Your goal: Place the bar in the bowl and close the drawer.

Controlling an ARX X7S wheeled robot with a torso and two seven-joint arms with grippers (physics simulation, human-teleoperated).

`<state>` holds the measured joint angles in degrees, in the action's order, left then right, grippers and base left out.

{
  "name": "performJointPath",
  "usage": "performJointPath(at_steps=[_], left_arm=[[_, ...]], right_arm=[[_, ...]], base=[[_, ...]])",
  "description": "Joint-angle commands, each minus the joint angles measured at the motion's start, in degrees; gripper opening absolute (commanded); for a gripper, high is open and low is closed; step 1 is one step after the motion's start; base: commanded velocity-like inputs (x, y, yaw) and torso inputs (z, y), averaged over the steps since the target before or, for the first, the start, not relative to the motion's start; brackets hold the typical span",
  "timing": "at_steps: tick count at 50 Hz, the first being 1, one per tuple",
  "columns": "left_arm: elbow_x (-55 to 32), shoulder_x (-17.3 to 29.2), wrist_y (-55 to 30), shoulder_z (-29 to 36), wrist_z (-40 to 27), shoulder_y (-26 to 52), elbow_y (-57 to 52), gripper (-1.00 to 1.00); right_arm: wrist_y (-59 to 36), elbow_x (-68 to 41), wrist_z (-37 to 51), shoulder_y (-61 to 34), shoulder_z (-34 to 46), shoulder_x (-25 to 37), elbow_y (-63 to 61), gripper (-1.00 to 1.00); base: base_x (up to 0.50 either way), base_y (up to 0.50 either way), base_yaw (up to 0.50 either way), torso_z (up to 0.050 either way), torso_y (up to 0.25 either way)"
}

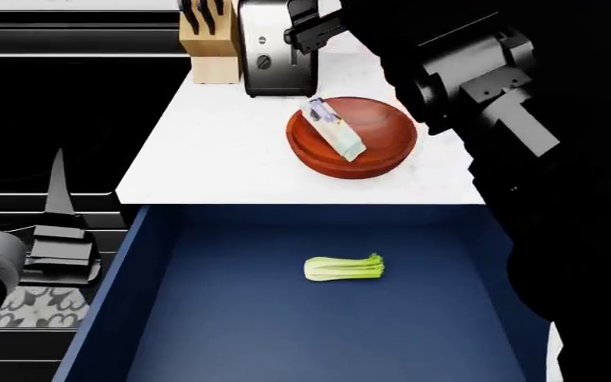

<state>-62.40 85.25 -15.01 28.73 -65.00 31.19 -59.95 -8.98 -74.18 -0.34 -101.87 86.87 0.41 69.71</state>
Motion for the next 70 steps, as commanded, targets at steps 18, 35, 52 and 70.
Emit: performJointPath(at_steps=[18, 35, 52, 70], left_arm=[[-0.64, -2.39, -2.48, 6.93, 0.34, 8.53, 0.50, 1.00], [-0.46, -3.43, -3.24, 7.22, 0.94, 9.61, 1.36, 1.00], [-0.90, -4.34, -3.94, 7.01, 1.52, 10.64, 2.32, 1.00], [-1.71, -5.50, -5.79, 6.79, 1.86, 12.38, 2.64, 1.00]], right_arm=[[-6.76, -6.79, 29.03, 0.62, -4.31, 26.63, -57.76, 1.00], [-3.95, -9.30, 40.69, 1.23, -8.52, 36.25, -77.77, 1.00], [-5.70, -11.49, 46.99, -0.51, -9.98, 41.72, -87.82, 1.00], [-3.56, -9.00, 47.50, 1.11, -10.93, 45.76, -92.47, 1.00]], base=[[0.00, 0.00, 0.00, 0.000, 0.193], [0.00, 0.00, 0.00, 0.000, 0.000], [-0.26, 0.01, 0.00, 0.000, 0.000], [-0.24, 0.13, 0.00, 0.000, 0.000]])
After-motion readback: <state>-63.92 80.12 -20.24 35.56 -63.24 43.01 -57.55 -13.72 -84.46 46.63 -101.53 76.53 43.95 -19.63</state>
